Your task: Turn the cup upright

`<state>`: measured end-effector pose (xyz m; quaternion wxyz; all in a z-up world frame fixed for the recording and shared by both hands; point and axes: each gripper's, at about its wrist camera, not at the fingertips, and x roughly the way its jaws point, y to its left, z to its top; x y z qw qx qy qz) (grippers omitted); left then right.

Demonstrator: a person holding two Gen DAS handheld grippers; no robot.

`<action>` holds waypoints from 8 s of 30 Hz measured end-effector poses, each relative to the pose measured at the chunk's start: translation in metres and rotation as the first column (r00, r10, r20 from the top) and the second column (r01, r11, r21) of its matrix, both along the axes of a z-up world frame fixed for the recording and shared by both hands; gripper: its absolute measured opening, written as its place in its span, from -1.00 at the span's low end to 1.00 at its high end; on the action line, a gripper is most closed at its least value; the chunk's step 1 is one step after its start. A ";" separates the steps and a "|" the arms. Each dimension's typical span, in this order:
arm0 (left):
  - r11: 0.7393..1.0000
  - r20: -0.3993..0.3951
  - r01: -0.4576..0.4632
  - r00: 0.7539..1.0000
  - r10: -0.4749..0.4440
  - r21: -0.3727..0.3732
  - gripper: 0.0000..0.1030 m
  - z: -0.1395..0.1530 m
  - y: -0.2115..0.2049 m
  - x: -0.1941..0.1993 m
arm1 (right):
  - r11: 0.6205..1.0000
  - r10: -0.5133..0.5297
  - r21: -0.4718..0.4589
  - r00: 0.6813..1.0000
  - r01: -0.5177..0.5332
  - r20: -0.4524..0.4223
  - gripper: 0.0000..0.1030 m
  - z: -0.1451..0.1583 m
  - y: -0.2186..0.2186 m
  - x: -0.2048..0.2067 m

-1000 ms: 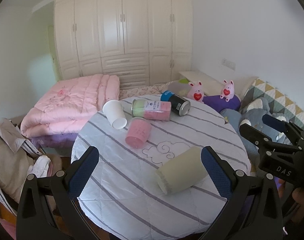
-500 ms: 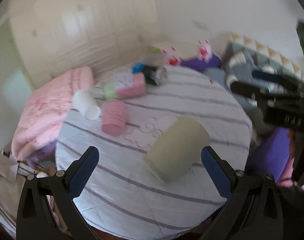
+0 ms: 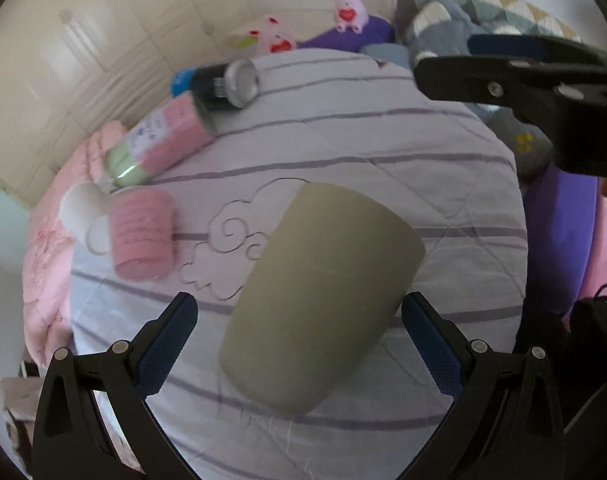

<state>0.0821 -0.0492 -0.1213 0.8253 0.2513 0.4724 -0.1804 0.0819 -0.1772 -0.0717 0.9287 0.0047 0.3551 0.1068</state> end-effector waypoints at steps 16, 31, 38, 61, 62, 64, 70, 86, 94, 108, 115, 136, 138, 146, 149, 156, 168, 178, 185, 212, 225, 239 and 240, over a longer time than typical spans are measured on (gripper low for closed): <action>0.961 -0.170 -0.222 0.966 0.194 -0.166 0.76 -0.010 0.011 0.041 | 1.000 0.000 0.025 0.998 0.001 -0.055 0.67 -0.016 -0.008 0.026; 0.767 -0.252 -0.514 0.858 0.448 -0.384 0.75 -0.011 0.000 0.101 | 0.999 -0.045 0.012 0.999 0.045 -0.024 0.67 -0.010 -0.035 0.060; 0.698 -0.290 -0.590 0.808 0.513 -0.406 0.74 -0.017 -0.002 0.128 | 0.999 -0.045 0.010 0.999 0.045 -0.015 0.67 -0.008 -0.041 0.076; 0.777 -0.124 -0.444 0.891 0.438 -0.446 0.85 0.039 0.026 0.068 | 0.998 -0.011 0.060 1.000 0.009 0.028 0.67 0.029 -0.015 0.058; 0.788 -0.092 -0.436 0.892 0.442 -0.435 0.87 0.045 0.029 0.062 | 0.998 -0.006 0.058 0.999 0.004 0.031 0.67 0.031 -0.012 0.055; 0.802 -0.017 -0.424 0.888 0.460 -0.420 0.91 0.056 0.040 0.047 | 0.998 0.017 0.059 0.999 -0.020 0.046 0.67 0.037 -0.002 0.048; 0.791 0.121 -0.423 0.846 0.520 -0.443 0.99 0.078 0.072 0.012 | 0.994 0.076 0.079 0.995 -0.080 0.059 0.67 0.050 0.024 0.030; 0.833 0.214 -0.409 0.836 0.506 -0.374 0.99 0.077 0.094 -0.013 | 0.985 0.039 0.173 0.988 -0.012 -0.151 0.67 0.035 0.043 0.040; 0.834 0.172 -0.400 0.856 0.488 -0.380 1.00 0.065 0.094 0.002 | 0.980 -0.001 0.191 0.961 0.056 -0.278 0.67 0.015 0.046 0.064; 0.861 0.101 -0.351 0.905 0.412 -0.368 1.00 0.037 0.082 0.044 | 0.939 -0.042 0.263 0.836 0.220 -0.547 0.67 -0.046 0.044 0.133; 0.872 0.067 -0.337 0.921 0.384 -0.354 1.00 0.022 0.078 0.059 | 0.919 -0.001 0.311 0.791 0.241 -0.611 0.67 -0.070 0.046 0.155; 0.875 0.049 -0.315 0.933 0.356 -0.368 0.99 0.023 0.065 0.051 | 0.940 0.156 0.341 0.923 -0.028 -0.352 0.57 -0.038 0.055 0.154; 0.873 0.048 -0.323 0.930 0.364 -0.366 0.99 0.025 0.066 0.051 | 0.950 0.148 0.306 0.947 -0.056 -0.286 0.57 -0.027 0.055 0.152; 0.862 0.031 -0.363 0.917 0.398 -0.354 1.00 0.021 0.073 0.048 | 0.979 0.179 0.126 0.975 -0.163 -0.129 0.57 -0.010 0.068 0.125; 0.861 0.029 -0.373 0.913 0.407 -0.345 0.99 0.019 0.076 0.044 | 0.980 0.192 0.079 0.976 -0.185 -0.100 0.57 -0.012 0.072 0.115; 0.854 0.020 -0.396 0.904 0.427 -0.337 1.00 0.018 0.084 0.034 | 0.969 0.241 -0.050 0.970 -0.243 -0.037 0.57 -0.012 0.087 0.090; 0.843 0.015 -0.417 0.894 0.448 -0.340 1.00 0.020 0.090 0.028 | 0.967 0.237 -0.083 0.970 -0.240 -0.047 0.59 -0.005 0.094 0.082; 0.830 0.026 -0.420 0.887 0.461 -0.366 0.99 0.031 0.097 0.020 | 0.972 0.212 -0.081 0.973 -0.219 -0.086 0.60 0.002 0.095 0.075; 0.831 0.053 -0.415 0.884 0.465 -0.371 0.99 0.041 0.098 0.009 | 0.974 0.212 -0.071 0.977 -0.213 -0.027 0.61 0.025 0.089 0.063; 0.802 0.297 -0.362 0.792 0.533 -0.475 1.00 0.135 0.094 -0.037 | 0.986 0.169 -0.022 0.979 -0.168 0.113 0.61 0.107 0.056 0.006; 0.792 0.360 -0.366 0.743 0.565 -0.489 1.00 0.156 0.076 -0.042 | 0.997 0.077 -0.034 0.965 -0.070 0.252 0.61 0.122 0.037 -0.010; 0.812 0.422 -0.337 0.723 0.548 -0.478 1.00 0.158 0.057 -0.035 | 1.000 0.020 -0.015 0.925 -0.015 0.381 0.62 0.121 0.024 -0.014; 0.813 0.423 -0.337 0.722 0.547 -0.475 1.00 0.157 0.056 -0.034 | 1.000 0.015 -0.008 0.922 -0.013 0.386 0.62 0.121 0.023 -0.013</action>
